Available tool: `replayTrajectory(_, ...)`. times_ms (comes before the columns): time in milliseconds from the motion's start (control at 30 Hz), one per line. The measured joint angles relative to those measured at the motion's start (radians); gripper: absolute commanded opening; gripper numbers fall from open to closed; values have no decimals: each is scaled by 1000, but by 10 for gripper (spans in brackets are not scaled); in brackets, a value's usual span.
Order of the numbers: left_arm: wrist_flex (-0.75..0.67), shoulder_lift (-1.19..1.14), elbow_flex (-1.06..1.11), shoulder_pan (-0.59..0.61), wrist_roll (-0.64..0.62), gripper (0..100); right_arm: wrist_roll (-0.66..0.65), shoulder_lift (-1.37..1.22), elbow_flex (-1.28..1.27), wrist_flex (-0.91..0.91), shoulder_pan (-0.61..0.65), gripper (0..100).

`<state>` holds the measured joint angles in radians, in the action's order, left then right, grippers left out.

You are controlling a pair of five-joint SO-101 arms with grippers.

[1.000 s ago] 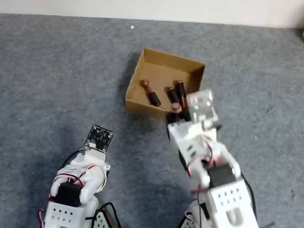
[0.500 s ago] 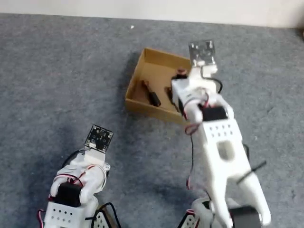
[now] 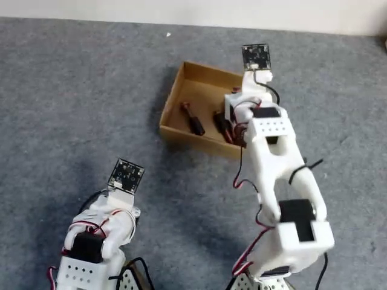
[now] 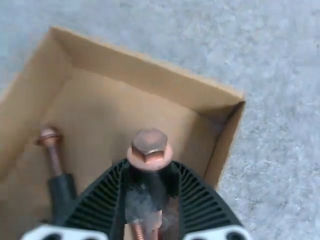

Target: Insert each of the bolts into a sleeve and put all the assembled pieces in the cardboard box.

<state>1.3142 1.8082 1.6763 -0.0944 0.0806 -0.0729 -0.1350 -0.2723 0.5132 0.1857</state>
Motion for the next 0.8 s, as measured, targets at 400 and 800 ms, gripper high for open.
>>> replayTrajectory(400, 0, 0, 0, 0, 0, 7, -72, -52, 37, 68, 2, 128)
replayTrajectory(800, 0, 0, 0, 0, 0, 7, -77, 64, 37, 206, 3, 12)
